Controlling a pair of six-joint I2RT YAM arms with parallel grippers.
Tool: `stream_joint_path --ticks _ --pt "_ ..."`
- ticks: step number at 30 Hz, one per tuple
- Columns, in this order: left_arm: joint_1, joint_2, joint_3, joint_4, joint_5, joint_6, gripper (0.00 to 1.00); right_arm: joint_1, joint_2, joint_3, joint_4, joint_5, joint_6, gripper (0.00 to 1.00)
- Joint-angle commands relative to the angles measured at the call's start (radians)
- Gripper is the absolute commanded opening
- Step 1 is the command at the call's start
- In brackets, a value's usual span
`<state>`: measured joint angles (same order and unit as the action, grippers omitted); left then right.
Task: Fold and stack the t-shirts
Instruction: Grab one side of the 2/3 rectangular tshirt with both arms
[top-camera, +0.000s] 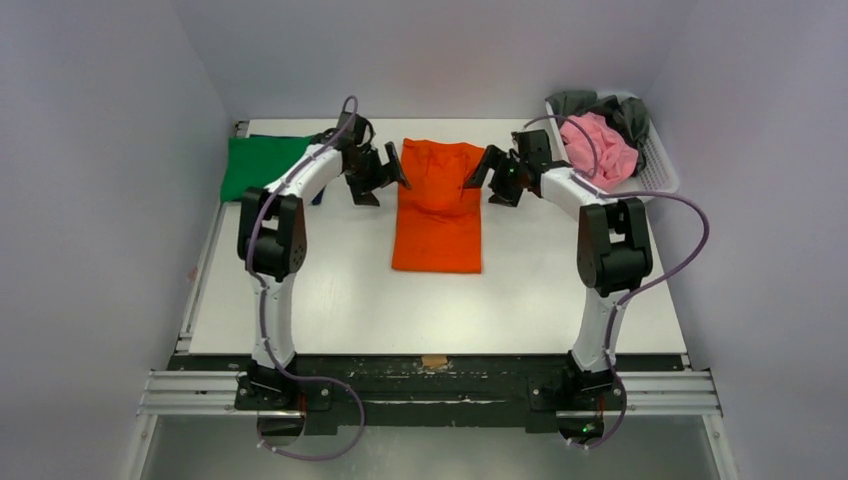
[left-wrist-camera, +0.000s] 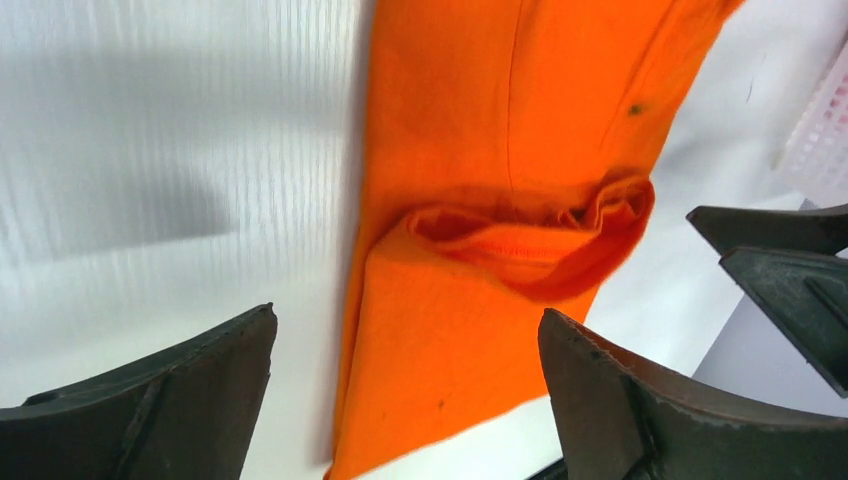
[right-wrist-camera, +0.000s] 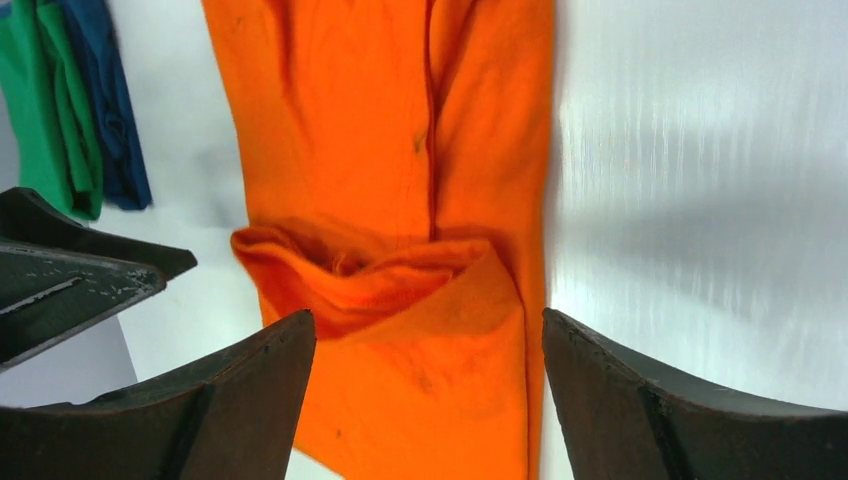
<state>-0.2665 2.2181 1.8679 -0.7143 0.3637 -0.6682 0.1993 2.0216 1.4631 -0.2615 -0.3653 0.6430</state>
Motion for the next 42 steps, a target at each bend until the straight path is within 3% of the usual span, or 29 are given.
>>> stream_joint_path --ticks 1,9,18,24,30,33,39,41,42 --pt "-0.002 -0.221 -0.161 0.048 0.039 0.033 1.00 0.005 -0.147 -0.104 -0.015 0.000 -0.087 0.83" --pt "-0.030 -0.481 -0.616 0.119 0.035 0.023 1.00 0.031 -0.292 -0.367 0.025 -0.091 -0.107 0.83" --pt "-0.085 -0.457 -0.722 0.171 0.026 -0.017 0.97 0.038 -0.318 -0.487 -0.092 -0.118 -0.159 0.78" --pt "-0.109 -0.398 -0.708 0.180 0.049 -0.019 0.79 0.071 -0.298 -0.509 -0.121 -0.156 -0.165 0.63" --pt "-0.119 -0.349 -0.703 0.183 0.037 -0.016 0.56 0.086 -0.281 -0.519 -0.152 -0.158 -0.187 0.56" --pt "-0.119 -0.324 -0.691 0.178 0.033 -0.016 0.36 0.086 -0.268 -0.521 -0.150 -0.161 -0.185 0.47" --pt "-0.120 -0.319 -0.717 0.194 0.027 -0.021 0.23 0.086 -0.256 -0.529 -0.133 -0.150 -0.180 0.44" --pt "-0.121 -0.308 -0.704 0.187 0.033 -0.019 0.14 0.086 -0.248 -0.525 -0.133 -0.152 -0.180 0.42" --pt "-0.121 -0.305 -0.701 0.188 0.033 -0.018 0.04 0.087 -0.242 -0.524 -0.132 -0.155 -0.180 0.41"
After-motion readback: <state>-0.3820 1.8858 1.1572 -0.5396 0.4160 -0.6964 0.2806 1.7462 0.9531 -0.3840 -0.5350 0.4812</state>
